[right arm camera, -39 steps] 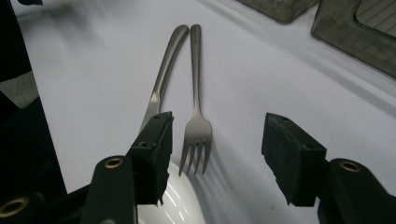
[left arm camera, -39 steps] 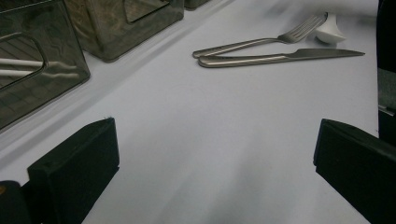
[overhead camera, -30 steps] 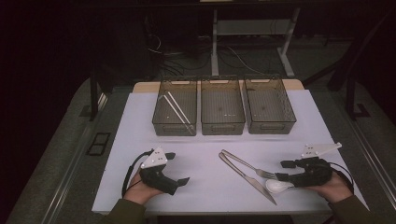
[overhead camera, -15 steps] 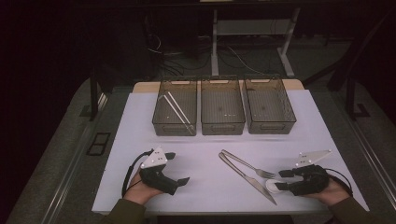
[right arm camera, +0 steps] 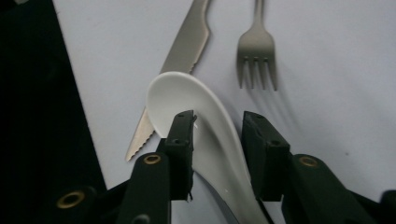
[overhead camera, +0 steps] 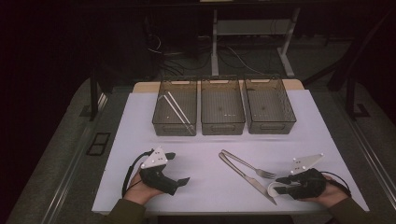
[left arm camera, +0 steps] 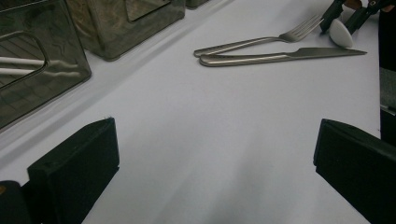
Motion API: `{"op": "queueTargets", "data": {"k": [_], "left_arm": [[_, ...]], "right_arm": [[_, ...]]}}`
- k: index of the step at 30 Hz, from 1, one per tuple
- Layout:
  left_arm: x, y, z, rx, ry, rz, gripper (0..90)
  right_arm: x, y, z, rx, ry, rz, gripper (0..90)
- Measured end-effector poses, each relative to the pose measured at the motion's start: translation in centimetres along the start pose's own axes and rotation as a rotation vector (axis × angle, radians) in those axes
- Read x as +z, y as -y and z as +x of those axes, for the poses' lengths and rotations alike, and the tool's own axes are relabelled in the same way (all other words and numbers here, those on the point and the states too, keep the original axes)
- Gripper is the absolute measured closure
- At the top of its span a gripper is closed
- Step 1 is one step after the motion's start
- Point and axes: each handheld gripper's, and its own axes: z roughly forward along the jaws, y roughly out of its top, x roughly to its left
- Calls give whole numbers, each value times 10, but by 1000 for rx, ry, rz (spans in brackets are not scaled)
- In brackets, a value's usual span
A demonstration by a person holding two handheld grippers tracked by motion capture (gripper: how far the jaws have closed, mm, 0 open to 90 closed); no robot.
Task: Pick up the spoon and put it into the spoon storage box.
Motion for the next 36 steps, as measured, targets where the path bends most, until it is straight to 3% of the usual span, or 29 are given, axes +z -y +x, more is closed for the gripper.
{"op": "queueTargets", "data": {"k": [4,13,18,26,36], "left_arm": [[0,0,0,1,0,2,0],[0,0,-1,3,-2,1,0],[0,0,0,2,0,-1,0],[1,1,1,5,13,-8,0],[1,1,1,2,17,-12,0]], "right_arm": [[-1,0,1,-32,-15,8,695],[-6,2,-4,-37,-57,-6,820],[-7,2,-4,-37,-74,-5,834],[-11,-2,-5,-35,-53,-21,836],[-28,-7,-10,-11,-31,-108,837]]}}
